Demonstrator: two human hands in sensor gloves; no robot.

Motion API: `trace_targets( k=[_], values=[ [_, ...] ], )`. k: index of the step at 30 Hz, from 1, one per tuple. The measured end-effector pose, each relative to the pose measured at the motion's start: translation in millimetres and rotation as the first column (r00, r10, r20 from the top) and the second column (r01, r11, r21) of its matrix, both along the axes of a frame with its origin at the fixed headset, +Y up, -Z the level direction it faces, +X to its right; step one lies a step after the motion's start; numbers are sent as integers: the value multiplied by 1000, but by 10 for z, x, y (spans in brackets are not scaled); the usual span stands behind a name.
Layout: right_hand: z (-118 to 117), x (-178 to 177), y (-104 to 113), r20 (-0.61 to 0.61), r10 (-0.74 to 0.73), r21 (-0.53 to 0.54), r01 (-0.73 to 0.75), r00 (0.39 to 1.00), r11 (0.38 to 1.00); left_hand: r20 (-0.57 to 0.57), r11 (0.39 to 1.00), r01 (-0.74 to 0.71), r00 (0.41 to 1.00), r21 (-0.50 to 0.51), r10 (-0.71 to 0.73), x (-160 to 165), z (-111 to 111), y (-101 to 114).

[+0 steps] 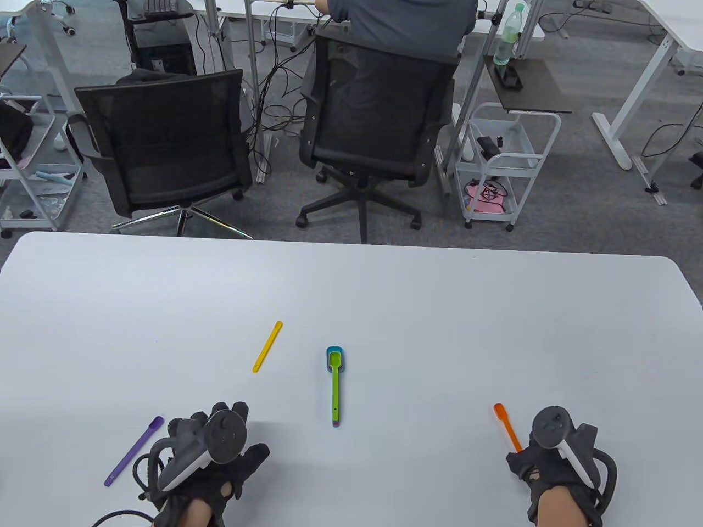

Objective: Nest measuring spoons

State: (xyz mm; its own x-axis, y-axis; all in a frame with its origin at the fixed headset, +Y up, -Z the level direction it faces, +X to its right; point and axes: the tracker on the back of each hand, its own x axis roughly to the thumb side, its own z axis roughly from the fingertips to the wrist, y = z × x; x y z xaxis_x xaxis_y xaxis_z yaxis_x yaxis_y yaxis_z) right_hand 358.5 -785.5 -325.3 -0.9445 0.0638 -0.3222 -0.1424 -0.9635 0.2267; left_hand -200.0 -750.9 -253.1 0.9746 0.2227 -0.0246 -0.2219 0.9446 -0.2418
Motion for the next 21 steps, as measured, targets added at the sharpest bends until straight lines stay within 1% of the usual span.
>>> trace_targets(
  k=[2, 3, 6, 21],
  values=[
    [-8, 3, -60, -2, 35, -30, -35, 999, 999, -1, 1000, -2, 1000, 0, 2, 1, 2, 0],
    [-16, -2, -57, -16, 37, -21, -37, 999, 999, -1, 1000, -3, 1000, -1, 3, 0, 2, 0],
    [-40, -58, -55, -37, 70, -37, -72, 997, 997, 0, 1000, -4, 1000, 0, 4, 4, 3, -1],
    [-50, -100, -48, -23, 78, -41, -79, 997, 996, 0, 1000, -7, 1000, -2, 7, -3, 8, -3]
  ],
)
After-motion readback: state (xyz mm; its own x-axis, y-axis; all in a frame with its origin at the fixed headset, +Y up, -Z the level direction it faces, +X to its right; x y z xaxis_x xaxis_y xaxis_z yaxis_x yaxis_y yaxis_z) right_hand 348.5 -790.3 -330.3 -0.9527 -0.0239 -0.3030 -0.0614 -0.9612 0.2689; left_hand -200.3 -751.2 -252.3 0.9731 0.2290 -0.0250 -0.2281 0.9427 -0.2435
